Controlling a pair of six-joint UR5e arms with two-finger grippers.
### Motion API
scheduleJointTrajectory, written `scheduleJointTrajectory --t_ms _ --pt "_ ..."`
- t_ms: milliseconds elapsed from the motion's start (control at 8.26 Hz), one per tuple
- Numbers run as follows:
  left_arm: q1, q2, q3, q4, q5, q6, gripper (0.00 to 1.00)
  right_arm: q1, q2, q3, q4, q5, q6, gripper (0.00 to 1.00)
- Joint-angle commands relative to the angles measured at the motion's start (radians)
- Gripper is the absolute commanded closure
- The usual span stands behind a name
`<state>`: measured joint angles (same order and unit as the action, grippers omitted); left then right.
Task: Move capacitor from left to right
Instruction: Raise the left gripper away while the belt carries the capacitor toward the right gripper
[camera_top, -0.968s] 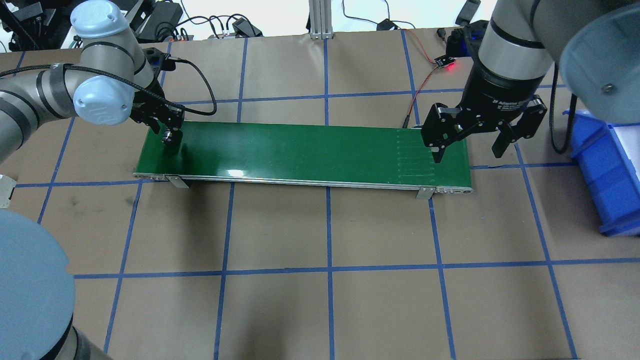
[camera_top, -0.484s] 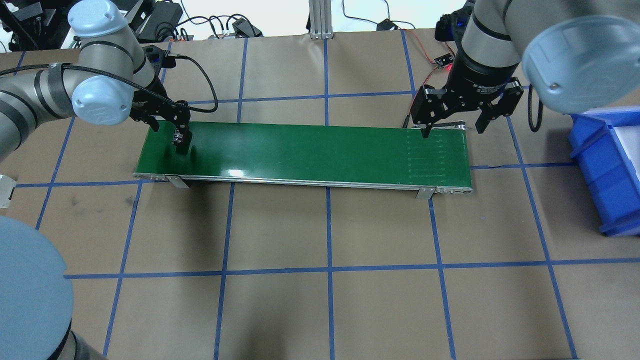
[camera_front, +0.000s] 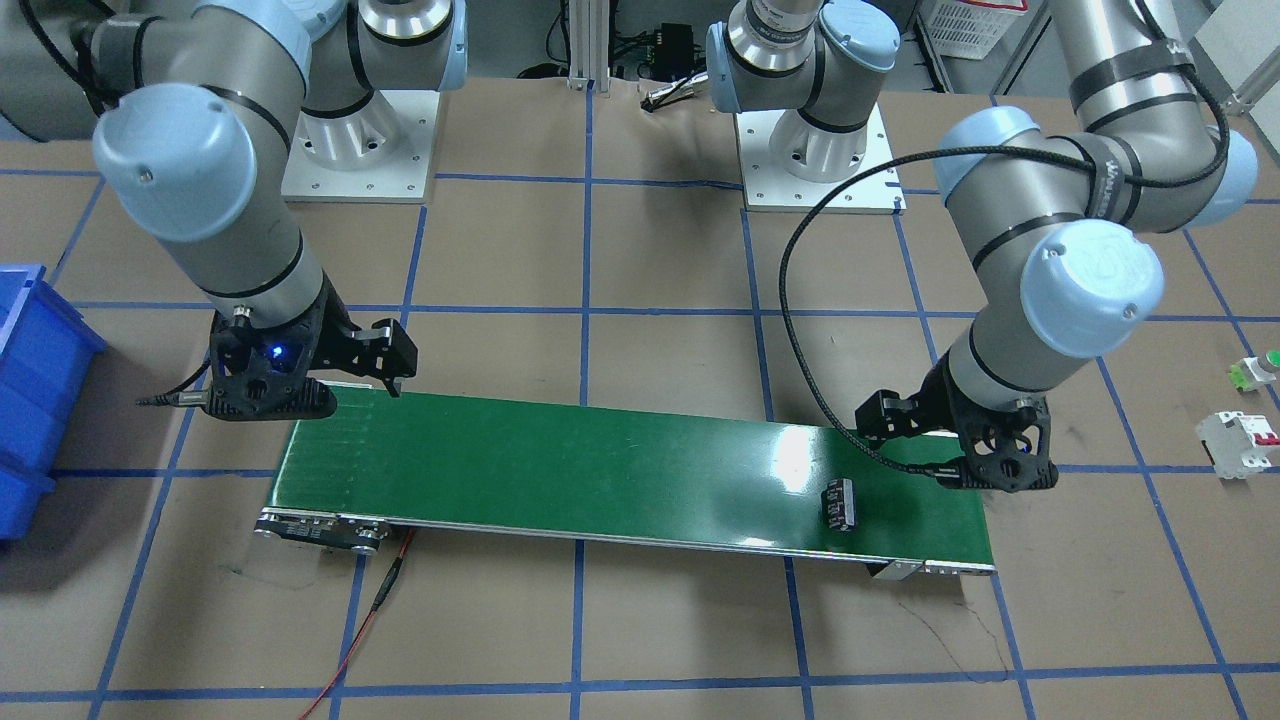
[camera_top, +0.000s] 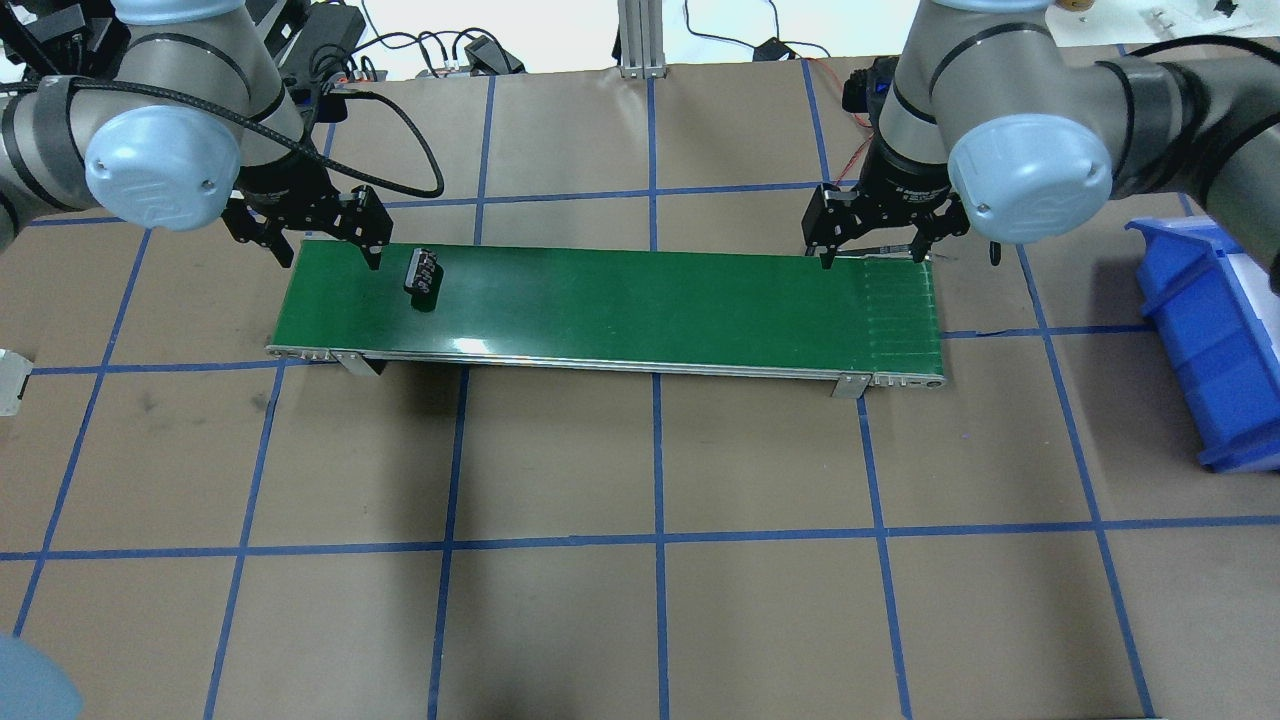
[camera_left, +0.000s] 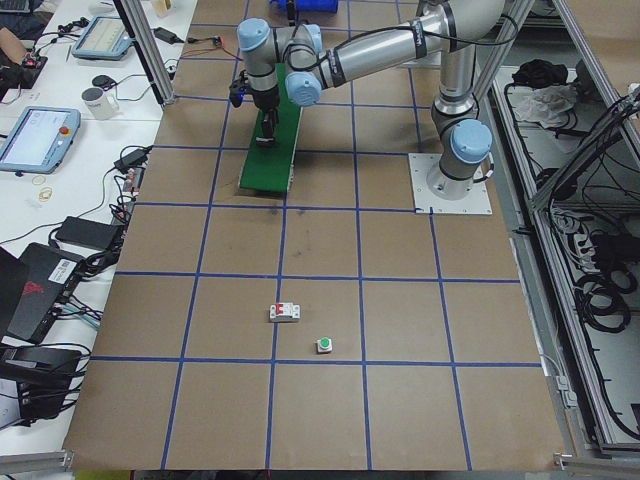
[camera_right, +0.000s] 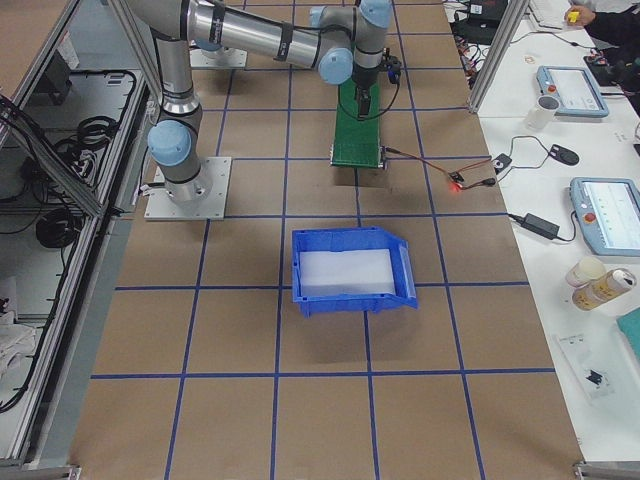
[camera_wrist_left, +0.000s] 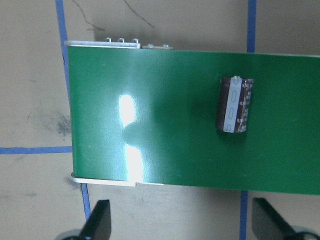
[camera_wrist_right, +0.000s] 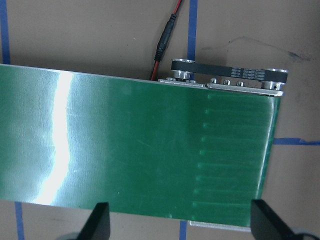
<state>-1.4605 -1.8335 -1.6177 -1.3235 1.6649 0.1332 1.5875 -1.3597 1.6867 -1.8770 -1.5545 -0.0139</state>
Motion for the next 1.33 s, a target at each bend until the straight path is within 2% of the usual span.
scheduleJointTrajectory --t_ms 0,242,363,484,605,847,1089,1210 --pt "-0.095 0.155 0.004 -0.128 0.079 -0.032 0.00 -0.017 0.055 0.060 -0.198 0.007 -0.012 0.00" --pt "-0.103 0.239 0.002 -0.209 0.037 -0.041 0.00 -0.027 0.100 0.129 -0.362 0.043 -0.026 0.00" --pt "-0.103 0.246 0.002 -0.209 -0.081 -0.040 0.00 -0.065 0.100 0.157 -0.367 0.145 -0.049 0.00" --pt "-0.104 0.256 0.004 -0.207 -0.123 -0.038 0.00 -0.096 0.100 0.171 -0.366 0.230 -0.076 0.00" --pt "-0.103 0.275 0.006 -0.206 -0.114 -0.029 0.00 -0.095 0.106 0.180 -0.369 0.272 -0.077 0.02" --pt "-0.101 0.295 0.007 -0.185 -0.103 -0.026 0.00 -0.096 0.111 0.179 -0.366 0.264 -0.078 0.00" --pt "-0.101 0.296 0.006 -0.169 0.035 -0.026 0.00 -0.099 0.111 0.179 -0.350 0.255 -0.086 0.00" --pt "-0.101 0.283 0.002 -0.134 0.032 -0.047 0.00 -0.103 0.113 0.179 -0.350 0.255 -0.118 0.00"
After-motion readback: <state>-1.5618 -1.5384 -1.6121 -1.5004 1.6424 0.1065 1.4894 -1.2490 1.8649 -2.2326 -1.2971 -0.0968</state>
